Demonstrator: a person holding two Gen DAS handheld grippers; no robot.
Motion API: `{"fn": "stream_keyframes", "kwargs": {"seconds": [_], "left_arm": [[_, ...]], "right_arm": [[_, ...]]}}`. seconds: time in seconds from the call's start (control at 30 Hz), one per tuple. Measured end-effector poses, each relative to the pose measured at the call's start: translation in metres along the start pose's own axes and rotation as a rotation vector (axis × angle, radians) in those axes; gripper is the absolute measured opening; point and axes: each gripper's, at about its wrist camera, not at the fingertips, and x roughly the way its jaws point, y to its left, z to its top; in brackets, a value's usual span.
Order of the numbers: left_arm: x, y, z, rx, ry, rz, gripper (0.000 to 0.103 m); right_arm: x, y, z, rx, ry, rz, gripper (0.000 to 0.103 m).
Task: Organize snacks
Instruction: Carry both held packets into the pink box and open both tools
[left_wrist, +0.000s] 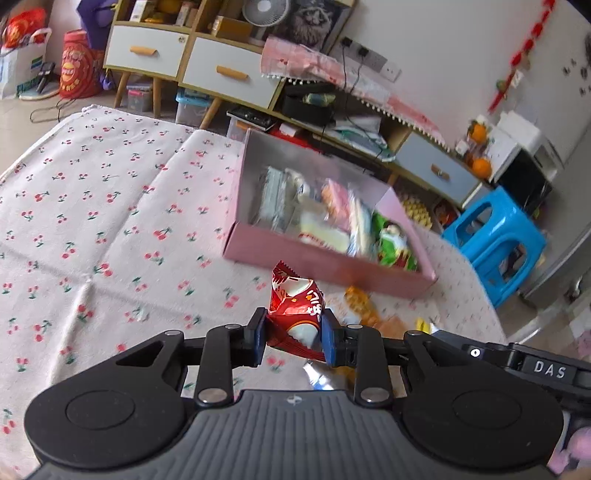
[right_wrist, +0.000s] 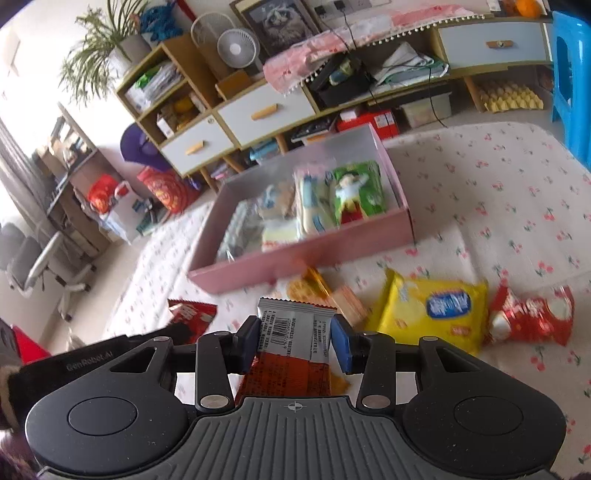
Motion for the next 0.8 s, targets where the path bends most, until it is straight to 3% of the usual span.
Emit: {"fn": "stream_keyframes", "kwargs": {"seconds": [0.3,0.4,0.8], "left_arm": [[0.024,-0.012,0.033,-0.022,0.005,-0.018,0.027],[0.034,-0.009,0.046,-0.032,0.003,-0.028,0.027],[0.078,-0.006,0.062,0.063,0.087,-0.057,0.027]], "right_arm": [[0.022,0.018,0.044,-0.013,-0.055,-0.002,0.041],[0.035,0.013,0.061,0.047,-0.065,0.021,0.041],[0.094,0.002,0.088,0.152,-0.012,0.036,0.041]]}}
